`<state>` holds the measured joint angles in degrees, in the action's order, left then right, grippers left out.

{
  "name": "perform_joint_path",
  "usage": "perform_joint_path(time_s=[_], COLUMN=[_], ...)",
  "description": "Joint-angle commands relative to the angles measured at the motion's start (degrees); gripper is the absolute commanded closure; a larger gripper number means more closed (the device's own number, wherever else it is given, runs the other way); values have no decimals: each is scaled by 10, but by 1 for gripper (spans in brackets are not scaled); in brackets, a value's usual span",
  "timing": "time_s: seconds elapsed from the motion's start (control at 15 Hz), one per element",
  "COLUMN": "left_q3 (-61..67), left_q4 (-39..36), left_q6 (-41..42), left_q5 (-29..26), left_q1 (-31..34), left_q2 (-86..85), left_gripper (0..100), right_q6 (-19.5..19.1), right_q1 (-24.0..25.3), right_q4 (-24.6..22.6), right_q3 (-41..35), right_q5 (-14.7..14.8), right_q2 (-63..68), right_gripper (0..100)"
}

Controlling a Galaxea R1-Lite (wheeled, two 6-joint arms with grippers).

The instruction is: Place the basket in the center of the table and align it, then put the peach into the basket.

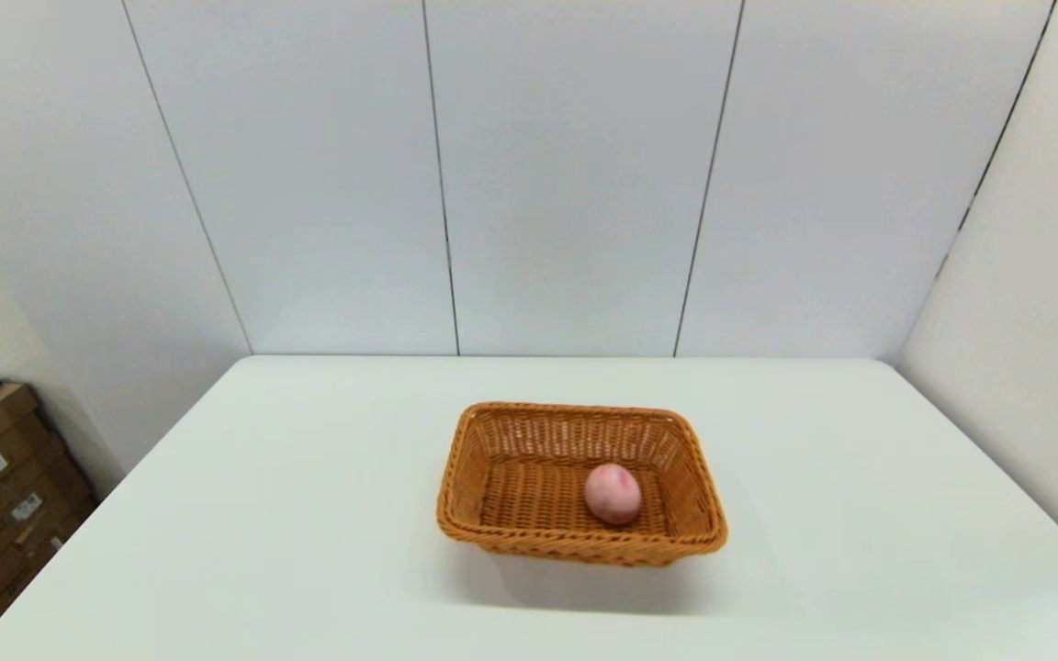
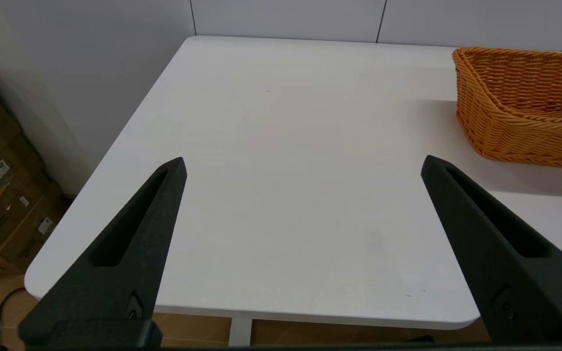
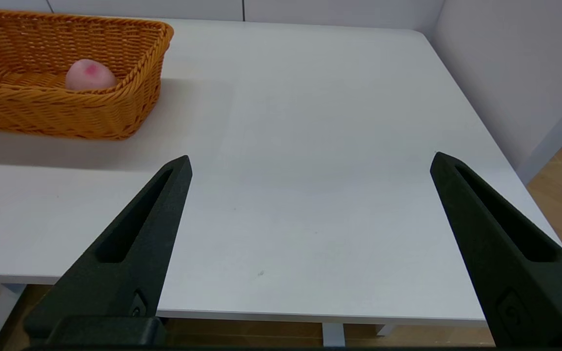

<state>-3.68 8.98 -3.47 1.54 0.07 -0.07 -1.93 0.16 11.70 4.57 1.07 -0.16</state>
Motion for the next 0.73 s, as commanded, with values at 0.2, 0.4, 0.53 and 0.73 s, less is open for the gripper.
perform_joint_path(time_s=[0.2, 0.4, 0.53, 0.73], left_q3=[0, 0, 0, 0], left_q4=[1, 1, 1, 1], left_q6=[0, 0, 0, 0], left_q5=[0, 0, 0, 0], left_q1=[0, 0, 0, 0], left_q2=[0, 0, 0, 0], left_gripper=[0, 0, 0, 0], right_q6=[5, 19, 21, 21], right_q1=[0, 0, 0, 0], right_q4=[-3, -4, -4, -4], right_q3=[-2, -2, -2, -2], right_q5=[1, 2, 2, 2], right_q2=[2, 2, 2, 2], right_gripper=[0, 0, 0, 0])
